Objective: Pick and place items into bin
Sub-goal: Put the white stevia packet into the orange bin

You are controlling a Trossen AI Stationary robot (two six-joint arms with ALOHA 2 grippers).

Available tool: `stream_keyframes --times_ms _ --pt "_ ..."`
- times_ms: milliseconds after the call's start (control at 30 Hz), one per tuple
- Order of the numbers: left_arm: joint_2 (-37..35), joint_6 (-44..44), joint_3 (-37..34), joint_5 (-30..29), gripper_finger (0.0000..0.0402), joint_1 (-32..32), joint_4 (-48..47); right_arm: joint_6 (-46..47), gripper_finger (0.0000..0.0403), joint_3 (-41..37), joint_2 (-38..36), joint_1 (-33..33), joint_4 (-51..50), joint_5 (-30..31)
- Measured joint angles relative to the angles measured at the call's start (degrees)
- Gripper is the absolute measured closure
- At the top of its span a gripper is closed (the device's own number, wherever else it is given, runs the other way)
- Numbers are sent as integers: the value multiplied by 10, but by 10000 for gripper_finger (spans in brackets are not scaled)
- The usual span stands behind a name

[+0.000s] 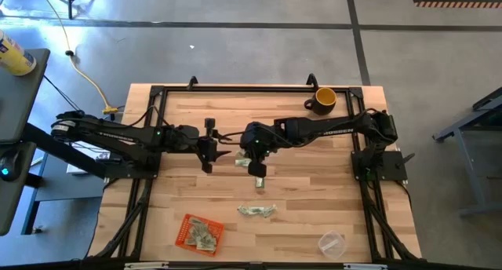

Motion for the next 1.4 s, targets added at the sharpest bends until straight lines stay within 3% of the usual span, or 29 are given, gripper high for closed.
stream_keyframes --times_ms 167,400,833,1133,1233,1400 --pt "30 121 0 4 180 0 16 0 401 0 0 -1 -2 -18" --pt "49 188 0 -5 192 -21 68 -1 401 0 0 -17 -3 -40" --pt "66 197 0 6 193 -25 56 -3 402 0 -1 -21 -6 -43" --pt "89 227 0 14 193 -25 106 13 402 0 -1 -21 -7 -47" --pt "93 227 0 9 208 -25 101 14 400 0 -1 -20 -7 -47" --pt "97 227 0 9 268 -25 105 14 401 0 -1 -20 -7 -47"
